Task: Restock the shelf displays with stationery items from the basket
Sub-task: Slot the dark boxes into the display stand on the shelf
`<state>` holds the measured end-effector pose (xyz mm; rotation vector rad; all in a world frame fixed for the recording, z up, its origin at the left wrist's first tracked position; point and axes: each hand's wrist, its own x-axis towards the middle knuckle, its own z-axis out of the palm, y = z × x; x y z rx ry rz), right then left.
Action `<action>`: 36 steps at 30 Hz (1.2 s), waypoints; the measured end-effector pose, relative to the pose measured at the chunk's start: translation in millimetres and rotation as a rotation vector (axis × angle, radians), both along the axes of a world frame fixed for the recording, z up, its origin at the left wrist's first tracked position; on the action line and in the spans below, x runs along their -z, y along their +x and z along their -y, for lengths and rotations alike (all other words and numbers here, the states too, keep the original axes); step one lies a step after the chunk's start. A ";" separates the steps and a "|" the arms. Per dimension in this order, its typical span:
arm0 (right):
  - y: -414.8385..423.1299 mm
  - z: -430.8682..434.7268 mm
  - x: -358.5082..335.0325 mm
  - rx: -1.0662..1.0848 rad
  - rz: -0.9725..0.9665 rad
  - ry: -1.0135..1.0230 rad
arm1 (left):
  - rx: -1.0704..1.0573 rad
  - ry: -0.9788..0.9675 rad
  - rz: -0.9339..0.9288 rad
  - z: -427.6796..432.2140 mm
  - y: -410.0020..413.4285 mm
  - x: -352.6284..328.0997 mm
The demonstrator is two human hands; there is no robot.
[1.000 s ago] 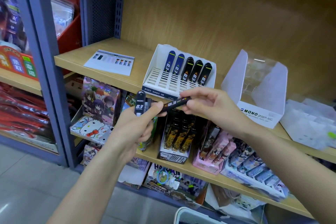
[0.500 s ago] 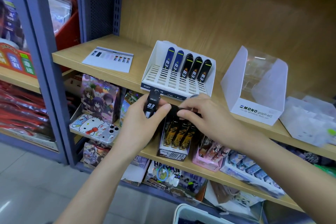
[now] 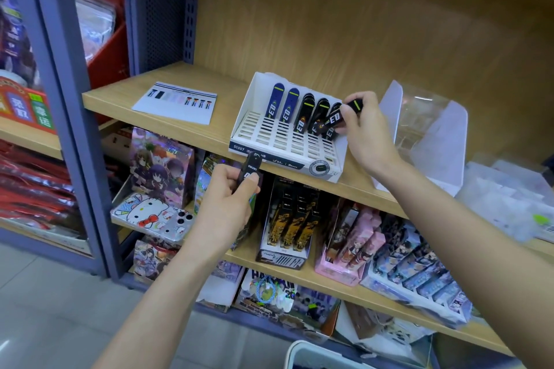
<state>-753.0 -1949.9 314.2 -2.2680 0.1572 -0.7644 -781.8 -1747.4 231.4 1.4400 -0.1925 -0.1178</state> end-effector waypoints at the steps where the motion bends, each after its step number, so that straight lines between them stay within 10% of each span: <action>1: 4.2 1.1 2.8 0.004 0.008 -0.044 | 0.000 0.000 -0.003 -0.5 0.2 0.1; 36: -13.8 -19.4 10.3 -0.164 0.061 -0.385 | 0.065 -0.070 0.013 2.6 -2.6 -0.9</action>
